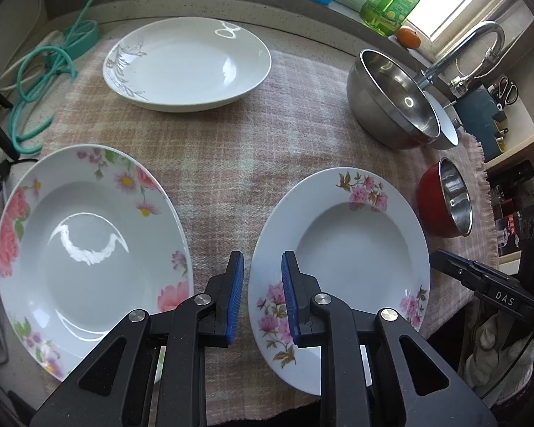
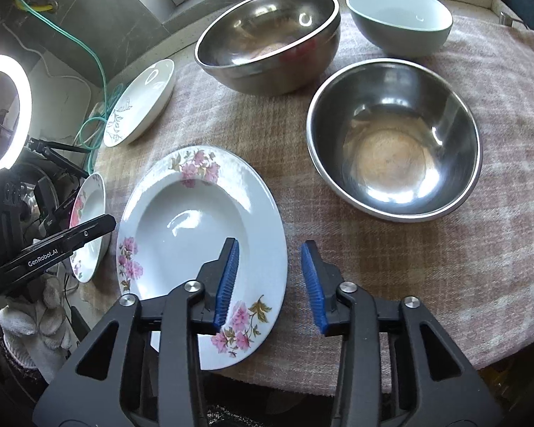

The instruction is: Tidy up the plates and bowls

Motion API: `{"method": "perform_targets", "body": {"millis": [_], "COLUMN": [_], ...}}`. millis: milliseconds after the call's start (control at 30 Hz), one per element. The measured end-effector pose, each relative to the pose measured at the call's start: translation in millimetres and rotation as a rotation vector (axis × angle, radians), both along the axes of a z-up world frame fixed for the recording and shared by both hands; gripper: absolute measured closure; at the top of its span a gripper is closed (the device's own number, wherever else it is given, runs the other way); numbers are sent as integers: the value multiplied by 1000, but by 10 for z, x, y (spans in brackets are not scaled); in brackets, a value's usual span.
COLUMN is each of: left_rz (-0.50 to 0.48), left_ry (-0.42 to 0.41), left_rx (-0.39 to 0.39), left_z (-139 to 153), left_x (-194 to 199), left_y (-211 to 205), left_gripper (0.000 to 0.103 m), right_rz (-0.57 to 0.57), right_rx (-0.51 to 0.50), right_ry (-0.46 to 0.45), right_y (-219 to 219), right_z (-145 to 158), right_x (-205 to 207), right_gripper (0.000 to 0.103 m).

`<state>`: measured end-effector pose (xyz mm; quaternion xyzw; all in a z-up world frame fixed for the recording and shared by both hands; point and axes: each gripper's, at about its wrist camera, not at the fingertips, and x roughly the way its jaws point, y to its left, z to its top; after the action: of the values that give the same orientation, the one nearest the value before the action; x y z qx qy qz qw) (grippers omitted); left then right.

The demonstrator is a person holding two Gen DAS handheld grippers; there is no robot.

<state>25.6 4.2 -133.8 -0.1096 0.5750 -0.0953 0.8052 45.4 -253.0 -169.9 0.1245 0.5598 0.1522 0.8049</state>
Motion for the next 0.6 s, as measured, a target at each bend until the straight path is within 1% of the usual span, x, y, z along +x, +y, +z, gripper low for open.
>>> {"method": "perform_targets", "body": {"millis": [33,67,100,200,267,300,333,367,400,600], "left_rz": [5,11,17,35,44,50,59,70,79,127], "left_ry": [-12,-23,-36,-73,-99,-110,-118,-128,-139,-168], "left_rx": [5,10,19,49,78,90,102,112,121,157], "left_z": [41,81,122,229,294,321,343,360,382,457], "left_x": [-13,-25,-39,-83,-108,-121,-132,-142,-157,-221], "left_y": [15,35,51,111,157,185,216,250,285,476], "left_gripper": [83,83,83,69,66,63,55,50,48,48], "right_rz": [5,13,22,57,85,101,117,133,147,212], "right_rx": [-6,-11,-19,-45,-55,-58,-61,-64,-67,-65], "right_ry": [-16,-34,-51,-93,-114,-122,-130,-134,-137,-150], "right_y": [20,42,73,203,300,351,413,470,527,853], "right_z": [47,94,137,255,312,334,353,368,380,432], "right_x": [-1,-1,2,8,6,10,11,20,30,80], "right_gripper": [50,45,44,40,31,29,27,27,27,21]}}
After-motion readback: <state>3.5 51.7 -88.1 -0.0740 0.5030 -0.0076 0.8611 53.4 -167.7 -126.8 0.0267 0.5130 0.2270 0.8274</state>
